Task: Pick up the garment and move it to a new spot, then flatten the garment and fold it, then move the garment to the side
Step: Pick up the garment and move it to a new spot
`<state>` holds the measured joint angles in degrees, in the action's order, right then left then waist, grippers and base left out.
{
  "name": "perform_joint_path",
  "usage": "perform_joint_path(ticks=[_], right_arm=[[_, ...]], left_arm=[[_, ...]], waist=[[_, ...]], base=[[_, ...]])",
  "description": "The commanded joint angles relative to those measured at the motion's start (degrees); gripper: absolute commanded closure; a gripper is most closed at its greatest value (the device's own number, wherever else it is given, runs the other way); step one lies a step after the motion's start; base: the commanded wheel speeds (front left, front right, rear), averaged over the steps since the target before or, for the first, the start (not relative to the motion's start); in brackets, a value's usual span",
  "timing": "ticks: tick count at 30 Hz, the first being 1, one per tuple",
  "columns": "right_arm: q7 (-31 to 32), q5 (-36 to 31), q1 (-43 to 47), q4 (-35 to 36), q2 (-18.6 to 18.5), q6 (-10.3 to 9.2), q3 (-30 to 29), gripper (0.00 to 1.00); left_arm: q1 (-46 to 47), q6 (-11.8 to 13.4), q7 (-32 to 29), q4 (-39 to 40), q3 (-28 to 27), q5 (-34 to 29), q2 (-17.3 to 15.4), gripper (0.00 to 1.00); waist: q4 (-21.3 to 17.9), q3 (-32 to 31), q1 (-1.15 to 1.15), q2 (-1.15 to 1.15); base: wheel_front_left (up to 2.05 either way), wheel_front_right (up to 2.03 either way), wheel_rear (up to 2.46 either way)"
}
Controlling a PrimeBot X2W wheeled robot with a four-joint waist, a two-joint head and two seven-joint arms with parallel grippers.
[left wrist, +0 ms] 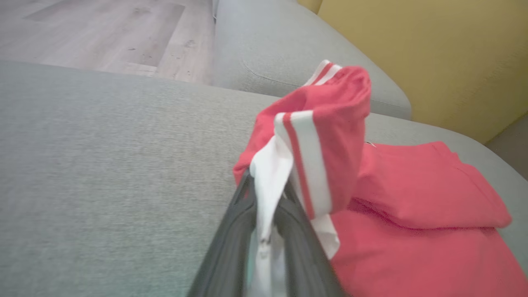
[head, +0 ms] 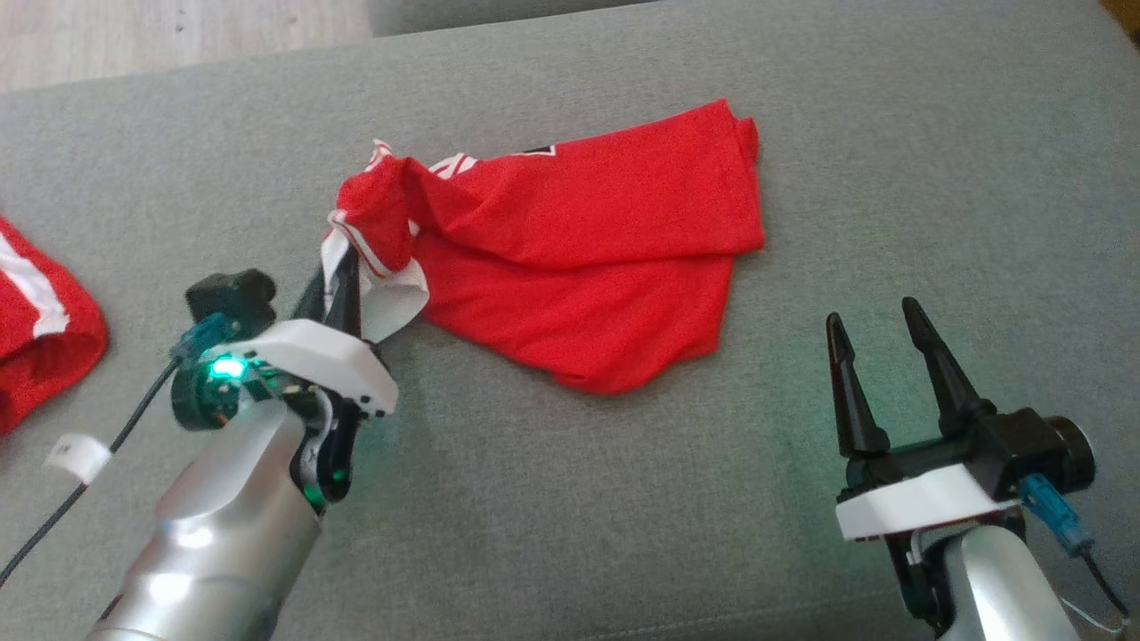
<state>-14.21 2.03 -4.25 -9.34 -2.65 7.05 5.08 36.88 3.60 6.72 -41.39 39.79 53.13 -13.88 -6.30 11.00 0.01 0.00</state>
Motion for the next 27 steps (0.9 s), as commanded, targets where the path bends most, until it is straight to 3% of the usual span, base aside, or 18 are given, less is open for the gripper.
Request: perform_joint_path(ticks=[1,2,3,15,27], right_arm=[[-0.78,-0.05,-2.60,2.12,-0.22,0.44,1.02,0.00],[-0.78,-0.19,-2.63,2.08,-0.22,0.44,0.95,0.00],[-0.78,-0.33,-2.65,2.00,-0.22,0.44,0.90,0.00],[-0.78,-1.10,-1.07,0.30,-0.22,0.44,-0.47,0.00],[-0.78,-1.19,4.44,-0.12,-0.22,0.44,-1.39,0.00]], left_arm=[[1.98,0.27,1.85,0.42,-2.76,0.05,-1.52,0.53],[1.80,0.09,2.74,-0.32,-2.92,0.09,-1.33,0.06],[1.66,-0.10,3.46,-1.00,-3.05,0.16,-1.09,0.00],[-4.60,-1.56,8.12,0.04,-3.98,-2.98,-0.50,0.00],[-24.25,3.42,8.27,18.68,-10.99,-10.46,-3.12,0.00]], waist=[[0.53,0.32,-0.01,0.00],[0.77,0.32,-0.01,0.00],[1.03,0.25,-0.01,0.00],[4.24,-7.14,-0.01,0.00],[5.87,-13.49,-0.01,0.00]], base=[[0.00,0.00,0.00],[0.00,0.00,0.00],[0.00,0.00,0.00],[0.00,0.00,0.00],[0.00,0.00,0.00]])
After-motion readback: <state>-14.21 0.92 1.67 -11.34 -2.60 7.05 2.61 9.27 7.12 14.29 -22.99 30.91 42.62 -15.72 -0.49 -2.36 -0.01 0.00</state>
